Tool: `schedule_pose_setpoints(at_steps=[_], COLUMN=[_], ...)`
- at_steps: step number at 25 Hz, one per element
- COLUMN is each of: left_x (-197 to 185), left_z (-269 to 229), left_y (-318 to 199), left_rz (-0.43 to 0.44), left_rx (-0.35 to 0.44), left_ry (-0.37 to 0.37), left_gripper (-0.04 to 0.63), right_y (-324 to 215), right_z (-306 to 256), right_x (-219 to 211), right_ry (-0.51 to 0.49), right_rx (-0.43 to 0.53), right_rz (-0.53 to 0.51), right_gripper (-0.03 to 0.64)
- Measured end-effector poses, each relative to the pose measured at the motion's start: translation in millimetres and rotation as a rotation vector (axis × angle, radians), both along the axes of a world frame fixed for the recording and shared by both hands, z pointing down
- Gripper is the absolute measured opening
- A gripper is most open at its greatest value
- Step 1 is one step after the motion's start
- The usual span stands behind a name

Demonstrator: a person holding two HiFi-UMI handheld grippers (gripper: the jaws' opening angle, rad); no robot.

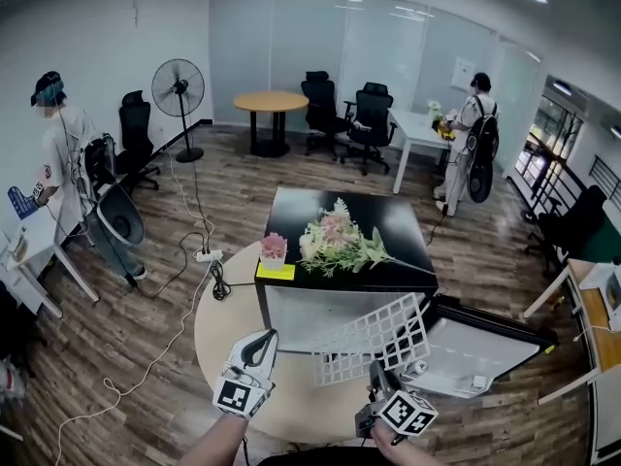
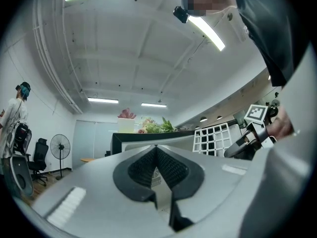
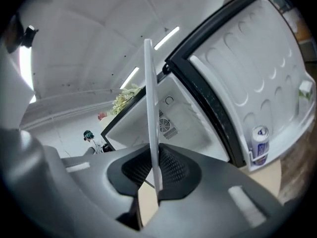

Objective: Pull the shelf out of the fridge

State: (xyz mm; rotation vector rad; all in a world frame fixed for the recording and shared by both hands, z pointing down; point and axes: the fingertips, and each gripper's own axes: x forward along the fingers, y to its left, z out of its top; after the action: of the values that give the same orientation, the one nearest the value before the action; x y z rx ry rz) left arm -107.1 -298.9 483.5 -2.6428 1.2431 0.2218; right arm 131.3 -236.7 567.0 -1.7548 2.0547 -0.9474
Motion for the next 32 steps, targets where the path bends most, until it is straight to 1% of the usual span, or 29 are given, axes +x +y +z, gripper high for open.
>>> schedule_pose_setpoints(at_steps=[8,11,15,18,21,24,28,30,32], left_x=[15,21,30,36,42,49,55,56,55], left_z=[2,4,7,5,3,-1,-1,0,0], left_y=[0,1,3,5,9,15,18,18,18], left_rz=[0.024,0.024,0.029,0.037,0.046,0.059,0.07,0.069,0.061], left_rx=[-0.006,-0.012,-0.013,-0.002,-0.005,-0.001,0.002,0.007,0.011], left_ry=[-0.001,-0.018,-0.034,-0.033,-0.01,0.001,-0.003,-0.001,0.002], left_gripper=[0.0,0.0,0.0,0.0,0.0,0.0,0.0,0.0,0.0], right_y=[14,18,23,27,31,32,34,34,36], right_z=[-16,-24,-37,-50,-60,-59,-56,-58,-60], right_x=[20,26,33,38,44,45,47,49,51], right_ry=[0.352,0.479,0.596,0.642,0.689,0.708,0.693,0.689,0.705], right_rx=[0.109,0.154,0.218,0.276,0.322,0.333,0.339,0.342,0.346], right_rz=[0.0,0.0,0.013,0.036,0.062,0.058,0.07,0.078,0.081], right_gripper=[0.035,0.035,0.035,0.035,0.034,0.034,0.034,0.034,0.034])
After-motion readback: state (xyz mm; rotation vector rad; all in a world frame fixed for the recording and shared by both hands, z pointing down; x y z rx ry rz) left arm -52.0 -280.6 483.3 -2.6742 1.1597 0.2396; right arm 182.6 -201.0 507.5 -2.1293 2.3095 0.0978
